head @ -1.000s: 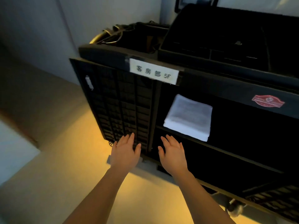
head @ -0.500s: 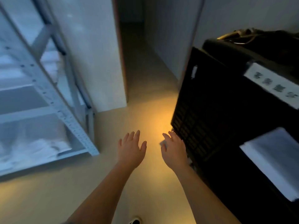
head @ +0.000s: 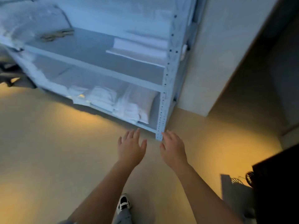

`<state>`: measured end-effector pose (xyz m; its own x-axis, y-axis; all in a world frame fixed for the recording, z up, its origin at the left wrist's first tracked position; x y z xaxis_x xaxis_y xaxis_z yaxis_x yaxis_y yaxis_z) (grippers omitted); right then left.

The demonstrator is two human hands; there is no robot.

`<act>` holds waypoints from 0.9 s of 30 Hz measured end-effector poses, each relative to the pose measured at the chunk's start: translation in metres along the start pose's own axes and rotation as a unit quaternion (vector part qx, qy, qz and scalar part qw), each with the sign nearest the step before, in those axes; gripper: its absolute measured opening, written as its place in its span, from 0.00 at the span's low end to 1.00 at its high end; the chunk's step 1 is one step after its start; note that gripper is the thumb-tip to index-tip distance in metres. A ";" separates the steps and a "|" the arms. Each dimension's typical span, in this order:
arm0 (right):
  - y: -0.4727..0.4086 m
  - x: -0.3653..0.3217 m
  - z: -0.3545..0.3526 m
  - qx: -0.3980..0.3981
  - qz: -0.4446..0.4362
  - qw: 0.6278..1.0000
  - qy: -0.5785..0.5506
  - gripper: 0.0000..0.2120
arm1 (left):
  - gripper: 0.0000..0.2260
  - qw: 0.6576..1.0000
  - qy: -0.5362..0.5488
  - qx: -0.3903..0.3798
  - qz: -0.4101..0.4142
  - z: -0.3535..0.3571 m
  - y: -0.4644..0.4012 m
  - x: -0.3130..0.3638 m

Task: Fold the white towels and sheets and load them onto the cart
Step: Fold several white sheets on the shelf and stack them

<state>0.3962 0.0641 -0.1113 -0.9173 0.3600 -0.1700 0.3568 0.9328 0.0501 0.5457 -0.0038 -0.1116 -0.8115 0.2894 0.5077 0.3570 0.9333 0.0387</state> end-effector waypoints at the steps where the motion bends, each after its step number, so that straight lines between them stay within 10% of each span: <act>1: -0.010 -0.020 0.003 0.000 -0.022 1.000 0.001 0.22 | 0.26 1.000 0.000 0.010 -0.020 -0.009 -0.002 -0.017; 13: -0.132 -0.244 0.042 -0.022 -0.184 0.983 0.006 0.21 | 0.27 0.984 0.023 0.075 -0.162 -0.114 -0.075 -0.204; 27: -0.287 -0.380 0.065 -0.029 -0.143 0.989 -0.009 0.21 | 0.26 0.990 0.014 0.057 -0.128 -0.192 -0.238 -0.313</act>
<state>0.6535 -0.3415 -0.1247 -0.9760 0.0809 -0.2019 0.0716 0.9960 0.0532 0.8036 -0.3577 -0.1150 -0.8553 0.0359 0.5169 0.0852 0.9938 0.0720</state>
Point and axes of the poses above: each hand's wrist, its own y-axis away from the middle knuckle, its own z-axis out of the palm, x = y × z, the point moved 5 cm from there along -y, towards the middle knuckle, and after that the axes turned 14 degrees about y, right-handed, at the moved point
